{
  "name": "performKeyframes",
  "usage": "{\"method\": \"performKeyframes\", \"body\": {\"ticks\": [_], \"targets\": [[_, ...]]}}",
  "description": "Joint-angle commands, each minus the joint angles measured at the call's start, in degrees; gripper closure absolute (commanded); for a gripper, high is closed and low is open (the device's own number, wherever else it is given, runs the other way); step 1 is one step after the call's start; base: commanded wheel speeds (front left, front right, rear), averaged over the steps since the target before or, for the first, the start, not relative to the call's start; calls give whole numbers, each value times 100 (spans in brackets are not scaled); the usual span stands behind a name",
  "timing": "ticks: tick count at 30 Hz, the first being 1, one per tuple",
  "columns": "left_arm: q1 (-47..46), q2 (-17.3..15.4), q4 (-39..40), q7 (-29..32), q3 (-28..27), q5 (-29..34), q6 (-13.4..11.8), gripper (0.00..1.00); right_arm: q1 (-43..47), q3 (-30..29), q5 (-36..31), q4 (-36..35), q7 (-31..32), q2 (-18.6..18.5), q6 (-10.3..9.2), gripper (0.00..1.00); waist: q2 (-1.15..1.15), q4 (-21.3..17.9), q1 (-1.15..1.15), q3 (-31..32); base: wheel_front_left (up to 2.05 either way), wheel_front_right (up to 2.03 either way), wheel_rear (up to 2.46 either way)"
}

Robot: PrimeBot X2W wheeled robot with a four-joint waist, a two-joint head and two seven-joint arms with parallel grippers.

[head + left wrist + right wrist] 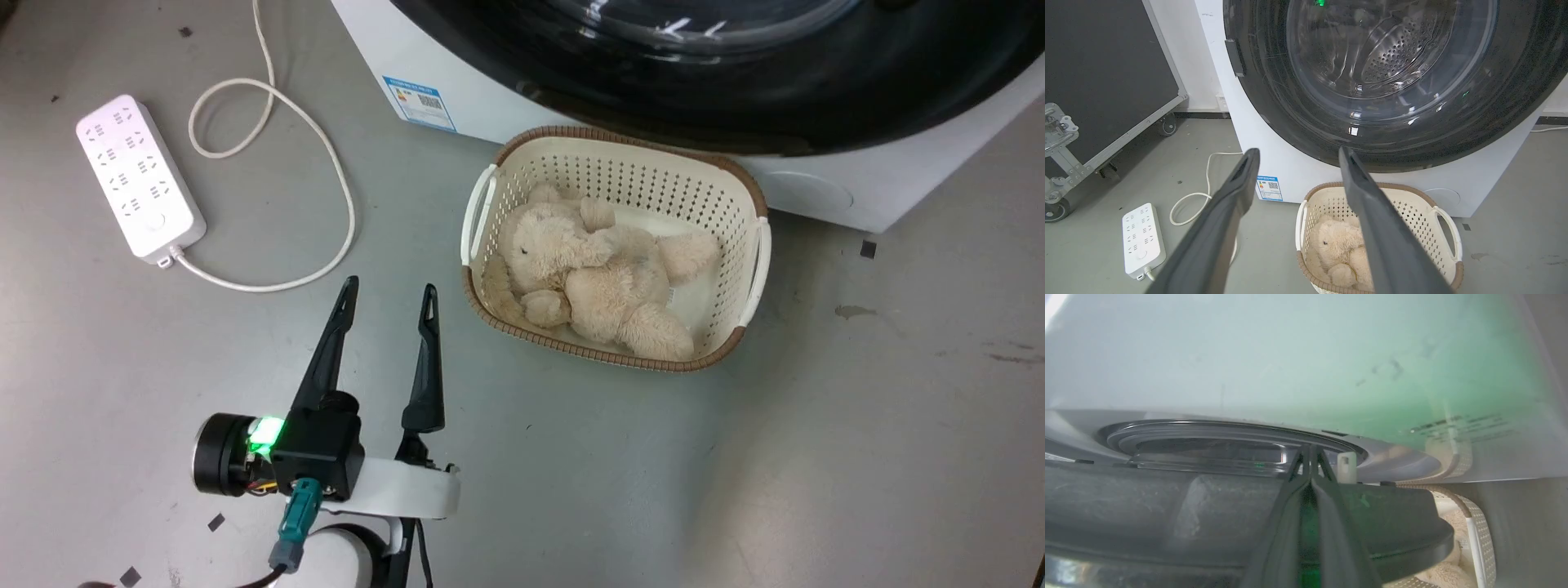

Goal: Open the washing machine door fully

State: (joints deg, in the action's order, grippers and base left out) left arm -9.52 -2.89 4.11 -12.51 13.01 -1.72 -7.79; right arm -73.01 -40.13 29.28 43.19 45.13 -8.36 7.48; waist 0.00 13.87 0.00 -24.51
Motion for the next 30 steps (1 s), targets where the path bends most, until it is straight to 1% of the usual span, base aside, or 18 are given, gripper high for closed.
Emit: {"method": "performKeyframes", "body": {"ticks": [1,2,6,7,8,12,13,18,23,30], "targets": [[-88,-17,14,-56,40,-24,-33,0,-110,-36,45,131,104,74,2,100,0,3,0,15,0,0,0],[-95,-20,3,-80,54,-28,-45,0,-56,-115,65,148,241,82,2,100,0,0,0,66,0,0,0],[-90,-36,-18,-116,73,-32,-58,0,93,-202,101,155,467,119,2,100,0,-22,0,187,0,0,0],[-78,-53,-38,-140,85,-41,-56,0,209,-255,166,117,628,170,2,100,0,-47,0,282,0,0,0],[-78,-53,-38,-140,85,-41,-56,0,209,-255,166,117,628,170,2,100,0,-47,0,282,0,0,0],[-17,-92,-107,-188,123,-55,-50,0,487,-365,361,22,994,325,1,100,0,-111,0,532,0,0,0],[51,-114,-162,-224,160,-70,-46,0,730,-358,495,-60,1323,434,1,100,0,-160,0,724,0,0,0],[222,-144,-244,-249,185,-105,-23,0,1325,-199,732,-258,1717,535,1,100,0,-259,0,1072,0,0,0],[413,-164,-385,-249,201,-176,57,0,1953,399,1345,-106,1891,545,1,100,0,-333,0,1389,0,0,0],[618,-219,-524,-249,255,-193,143,0,2668,1715,2590,83,1807,547,1,100,0,-376,0,1672,0,0,0]]}}
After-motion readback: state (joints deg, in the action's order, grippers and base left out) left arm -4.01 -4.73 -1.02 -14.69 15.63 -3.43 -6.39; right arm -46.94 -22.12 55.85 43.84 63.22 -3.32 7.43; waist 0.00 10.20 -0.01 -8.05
